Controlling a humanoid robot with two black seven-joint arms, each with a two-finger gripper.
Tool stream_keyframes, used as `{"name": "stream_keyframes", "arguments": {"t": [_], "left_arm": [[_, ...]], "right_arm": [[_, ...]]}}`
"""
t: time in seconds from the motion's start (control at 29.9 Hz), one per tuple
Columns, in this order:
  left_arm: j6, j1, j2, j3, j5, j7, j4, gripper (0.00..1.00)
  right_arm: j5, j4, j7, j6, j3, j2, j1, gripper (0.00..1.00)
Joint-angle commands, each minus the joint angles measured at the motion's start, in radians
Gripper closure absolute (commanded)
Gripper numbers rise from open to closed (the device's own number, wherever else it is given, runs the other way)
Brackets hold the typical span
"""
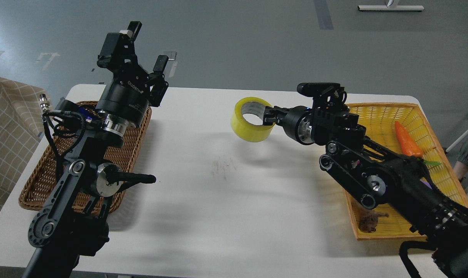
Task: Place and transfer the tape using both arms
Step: 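Carry the tape toward the table center and set it down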
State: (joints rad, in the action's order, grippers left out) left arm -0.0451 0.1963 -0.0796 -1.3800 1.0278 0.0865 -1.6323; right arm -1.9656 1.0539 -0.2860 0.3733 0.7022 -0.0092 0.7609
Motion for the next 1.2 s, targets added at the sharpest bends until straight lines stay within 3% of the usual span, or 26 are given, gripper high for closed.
{"name": "stream_keyframes", "arguments": {"t": [0.0, 0.67, 1.04, 1.1, 1.17], "left_arm": [[0.002, 0.0, -0.005, -0.001, 0.0, -0.002, 0.0, 0.02], [0.002, -0.003, -0.006, -0.005, 0.0, -0.002, 0.0, 0.02], [0.004, -0.006, -0.008, -0.013, 0.0, -0.001, 0.0, 0.02], [0.004, -0.009, -0.008, -0.013, 0.0, -0.001, 0.0, 0.02], [0.004, -0.011, -0.011, -0.013, 0.0, -0.001, 0.0, 0.02]], "right_arm": [[-0.035, 0.001, -0.001, -0.001, -0.033, 0.009, -0.028, 0.87], [-0.052, 0.006, -0.001, -0.001, -0.089, 0.009, -0.077, 0.85], [-0.05, 0.012, -0.002, -0.005, -0.087, 0.009, -0.078, 0.74], [-0.05, 0.015, -0.002, -0.01, -0.084, 0.009, -0.094, 0.66], [-0.05, 0.023, -0.002, -0.011, -0.082, 0.009, -0.101, 0.64]]}}
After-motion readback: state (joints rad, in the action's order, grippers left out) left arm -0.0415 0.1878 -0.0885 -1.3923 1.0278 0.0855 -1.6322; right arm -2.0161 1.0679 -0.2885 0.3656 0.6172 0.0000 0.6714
